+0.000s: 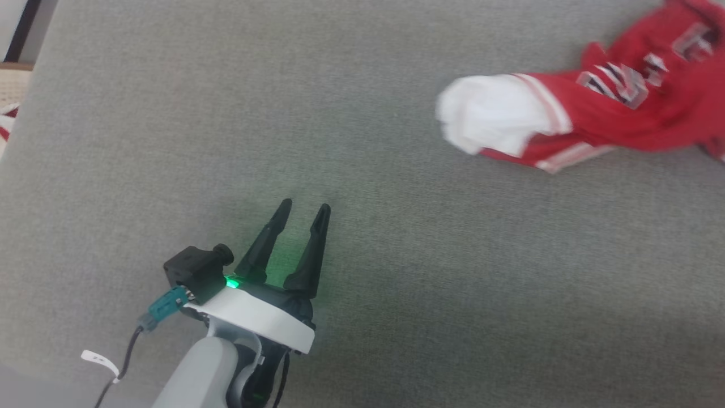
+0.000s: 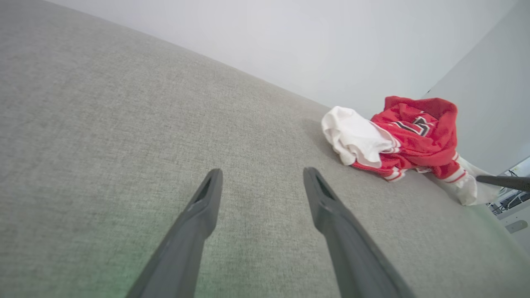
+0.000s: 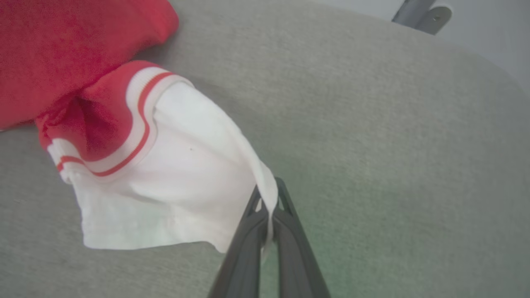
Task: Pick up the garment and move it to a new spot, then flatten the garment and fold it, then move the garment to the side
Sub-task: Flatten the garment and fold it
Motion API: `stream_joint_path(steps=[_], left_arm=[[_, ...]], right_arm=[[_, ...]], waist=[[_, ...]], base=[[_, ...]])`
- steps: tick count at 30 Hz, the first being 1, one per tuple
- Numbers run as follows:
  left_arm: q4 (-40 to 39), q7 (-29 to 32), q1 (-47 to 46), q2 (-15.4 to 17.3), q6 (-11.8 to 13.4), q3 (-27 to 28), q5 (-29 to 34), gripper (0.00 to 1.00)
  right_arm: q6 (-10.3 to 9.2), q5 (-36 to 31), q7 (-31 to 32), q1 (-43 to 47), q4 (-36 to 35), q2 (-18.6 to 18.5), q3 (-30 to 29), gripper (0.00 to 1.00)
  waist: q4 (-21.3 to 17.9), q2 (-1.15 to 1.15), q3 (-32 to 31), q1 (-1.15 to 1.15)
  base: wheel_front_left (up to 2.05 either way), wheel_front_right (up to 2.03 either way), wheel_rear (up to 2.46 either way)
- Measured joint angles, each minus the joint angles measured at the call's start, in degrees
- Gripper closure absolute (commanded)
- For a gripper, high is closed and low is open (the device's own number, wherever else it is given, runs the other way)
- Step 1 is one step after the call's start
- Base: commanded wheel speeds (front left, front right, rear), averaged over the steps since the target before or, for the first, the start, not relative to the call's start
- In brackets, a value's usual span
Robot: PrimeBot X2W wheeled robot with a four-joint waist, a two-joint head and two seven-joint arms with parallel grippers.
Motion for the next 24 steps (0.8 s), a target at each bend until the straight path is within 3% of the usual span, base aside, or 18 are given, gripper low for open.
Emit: stream_joint_path(steps=[3, 7, 8, 9, 10, 15, 20, 24], left_arm=[[-0.71, 0.00, -0.03, 1.19, 0.00, -0.45, -0.03, 0.00], [-1.88, 0.19, -1.32, 4.28, 0.00, -2.53, 0.18, 0.00], [-2.46, 0.75, -2.36, 5.48, 0.00, -3.48, 0.53, 0.00], [-3.05, 1.53, -3.68, 6.79, 0.00, -4.64, 0.77, 0.00], [-3.86, 2.49, -5.21, 8.31, 0.00, -6.22, 1.19, 0.00], [-7.80, 9.72, -16.48, 17.40, 0.00, -14.14, 0.04, 0.00], [-9.22, 21.51, -29.98, 24.95, -0.01, -25.46, -8.99, 0.00], [-6.75, 31.09, -39.67, 27.53, -0.01, -33.21, -18.62, 0.00]], right_arm=[[0.00, -1.94, -2.27, 4.95, 1.57, 0.71, -4.19, 1.00], [0.01, -4.22, -4.35, 8.59, 1.79, 5.11, -9.49, 1.00], [0.01, -5.94, -5.59, 9.05, 1.80, 6.38, -11.01, 0.90], [0.01, -7.25, -6.62, 9.23, 2.04, 7.88, -12.70, 0.08], [0.00, -8.24, -7.60, 9.36, 2.18, 9.32, -14.50, 0.00], [0.00, -15.17, -14.21, 11.58, 0.40, 16.57, -22.74, 0.00], [-0.01, -21.48, -18.23, 14.31, -3.81, 23.53, -31.56, 0.00], [0.00, -25.30, -17.63, 16.01, -8.91, 29.28, -35.32, 0.00]], waist=[[-0.88, 0.00, -0.26, 0.00], [-2.33, 0.00, -0.57, 0.00], [-2.82, 0.00, -0.64, 0.00], [-3.30, 0.00, -0.73, 0.00], [-3.83, 0.00, -0.82, 0.00], [-6.77, 0.00, -0.98, 0.00], [-10.50, 0.00, -0.36, 0.00], [-13.72, 0.00, 0.73, 0.00]], base=[[0.00, 0.00, 0.00], [0.00, 0.00, 0.00], [0.00, 0.00, 0.00], [0.00, 0.00, 0.00], [0.00, 0.00, 0.00], [0.00, 0.00, 0.00], [0.00, 0.00, 0.00], [0.00, 0.00, 0.00]])
